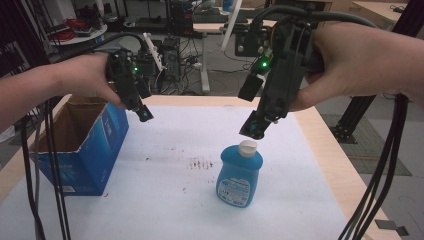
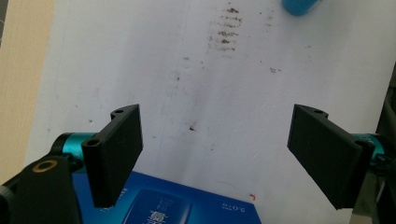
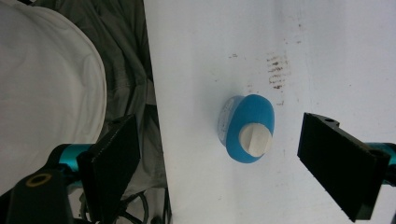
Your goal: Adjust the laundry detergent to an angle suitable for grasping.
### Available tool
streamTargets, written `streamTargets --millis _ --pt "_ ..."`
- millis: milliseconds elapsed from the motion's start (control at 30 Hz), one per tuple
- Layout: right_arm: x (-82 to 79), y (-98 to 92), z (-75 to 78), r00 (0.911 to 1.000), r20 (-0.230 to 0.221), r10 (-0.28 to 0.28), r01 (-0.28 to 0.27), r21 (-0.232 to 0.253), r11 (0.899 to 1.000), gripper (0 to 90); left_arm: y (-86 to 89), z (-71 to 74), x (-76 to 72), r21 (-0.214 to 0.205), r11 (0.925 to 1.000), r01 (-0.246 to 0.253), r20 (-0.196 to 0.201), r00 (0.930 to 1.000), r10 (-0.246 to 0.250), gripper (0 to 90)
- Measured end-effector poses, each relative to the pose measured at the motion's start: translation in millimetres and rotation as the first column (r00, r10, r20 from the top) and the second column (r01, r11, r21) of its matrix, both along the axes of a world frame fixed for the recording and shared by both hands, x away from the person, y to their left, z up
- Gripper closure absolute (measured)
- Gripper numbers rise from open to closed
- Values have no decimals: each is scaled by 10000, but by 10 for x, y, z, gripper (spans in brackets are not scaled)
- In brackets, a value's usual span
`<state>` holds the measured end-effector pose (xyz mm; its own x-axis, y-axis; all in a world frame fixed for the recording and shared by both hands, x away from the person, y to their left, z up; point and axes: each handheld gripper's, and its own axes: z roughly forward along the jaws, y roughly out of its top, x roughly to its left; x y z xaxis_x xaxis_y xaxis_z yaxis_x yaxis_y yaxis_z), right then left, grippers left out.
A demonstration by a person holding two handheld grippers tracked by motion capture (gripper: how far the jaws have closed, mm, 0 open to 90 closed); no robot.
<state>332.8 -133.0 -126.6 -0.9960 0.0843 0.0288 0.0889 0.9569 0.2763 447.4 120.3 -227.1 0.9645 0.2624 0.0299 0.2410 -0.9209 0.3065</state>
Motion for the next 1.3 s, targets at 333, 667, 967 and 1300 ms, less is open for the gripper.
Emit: streamTargets --millis 333,667,967,1300 --pt "5 -3 -2 10000 -5 -61 61 -34 10000 129 3 -5 11 8 10000 0 9 10000 0 182" --pt "11 8 -6 10000 -3 -15 15 -44 10000 129 12 2 0 -1 10000 50 -2 10000 -50 182" --pt "-4 -6 1 10000 52 -73 73 -35 10000 129 3 7 -15 24 10000 14 -14 10000 -13 182" --pt "6 -21 6 9999 -37 -94 94 40 9999 129 -25 -13 11 -22 9999 100 -149 9998 -100 182"
